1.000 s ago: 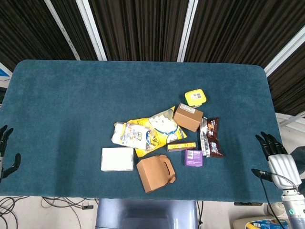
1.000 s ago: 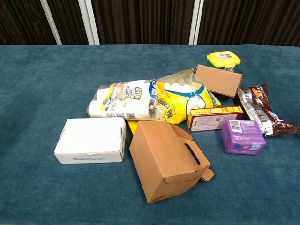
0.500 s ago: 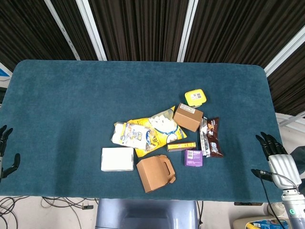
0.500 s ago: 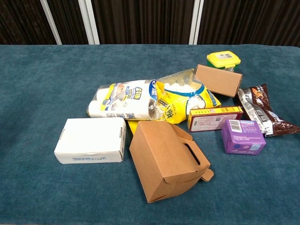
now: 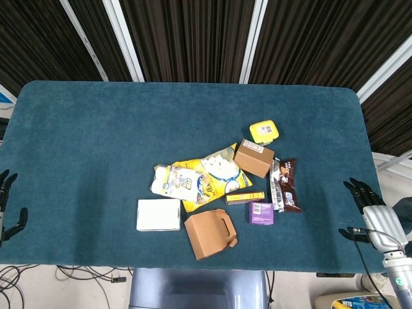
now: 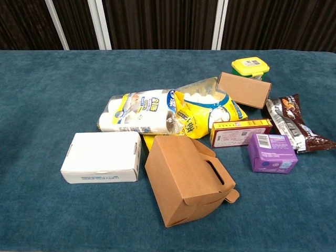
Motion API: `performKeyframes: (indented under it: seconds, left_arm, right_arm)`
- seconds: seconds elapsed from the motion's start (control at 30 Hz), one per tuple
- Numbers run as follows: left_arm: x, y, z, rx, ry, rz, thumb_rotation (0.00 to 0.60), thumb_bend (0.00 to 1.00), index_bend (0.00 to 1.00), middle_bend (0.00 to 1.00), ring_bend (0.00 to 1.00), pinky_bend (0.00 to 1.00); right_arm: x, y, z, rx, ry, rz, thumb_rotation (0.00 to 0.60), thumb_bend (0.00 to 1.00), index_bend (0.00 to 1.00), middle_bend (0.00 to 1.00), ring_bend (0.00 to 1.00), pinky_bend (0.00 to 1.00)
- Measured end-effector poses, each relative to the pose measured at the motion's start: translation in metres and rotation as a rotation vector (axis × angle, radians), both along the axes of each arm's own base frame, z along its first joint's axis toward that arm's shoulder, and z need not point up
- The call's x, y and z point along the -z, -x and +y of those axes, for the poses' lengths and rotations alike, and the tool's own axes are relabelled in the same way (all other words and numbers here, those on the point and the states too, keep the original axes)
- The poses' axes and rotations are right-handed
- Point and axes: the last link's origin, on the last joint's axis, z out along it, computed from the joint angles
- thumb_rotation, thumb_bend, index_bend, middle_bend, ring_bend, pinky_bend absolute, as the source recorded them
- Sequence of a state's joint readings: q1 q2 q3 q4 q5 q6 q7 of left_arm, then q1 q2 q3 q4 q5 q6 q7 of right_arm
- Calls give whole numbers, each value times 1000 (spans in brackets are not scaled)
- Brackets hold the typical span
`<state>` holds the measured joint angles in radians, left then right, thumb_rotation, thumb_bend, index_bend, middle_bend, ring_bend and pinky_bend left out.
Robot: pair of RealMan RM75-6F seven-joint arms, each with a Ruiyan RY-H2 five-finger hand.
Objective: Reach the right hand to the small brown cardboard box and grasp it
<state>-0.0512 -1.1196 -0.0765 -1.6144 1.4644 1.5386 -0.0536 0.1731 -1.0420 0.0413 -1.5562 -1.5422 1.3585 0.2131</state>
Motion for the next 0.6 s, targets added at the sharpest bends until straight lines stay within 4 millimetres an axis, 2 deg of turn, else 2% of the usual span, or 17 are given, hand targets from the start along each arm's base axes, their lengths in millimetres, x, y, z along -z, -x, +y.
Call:
performKeyframes:
  seconds: [0.2, 0.43, 0.6]
  left_arm:
    - [0, 0, -1, 1, -1, -5, 600, 465, 0, 0, 37, 16]
    - [0, 0, 0, -3, 1, -8, 600, 465, 0, 0, 37, 16]
    - [-1, 0, 1, -5, -1, -11, 600, 465, 0, 0, 37, 16]
  right_arm:
    - [-14, -26, -31, -48, -55, 43, 600, 46, 0, 26, 39, 185]
    - [-9, -65, -78, -138, -78, 145, 600, 46, 0, 26, 39, 185]
    - [3, -89, -106, -180, -100, 195, 600, 47, 0, 40, 40, 185]
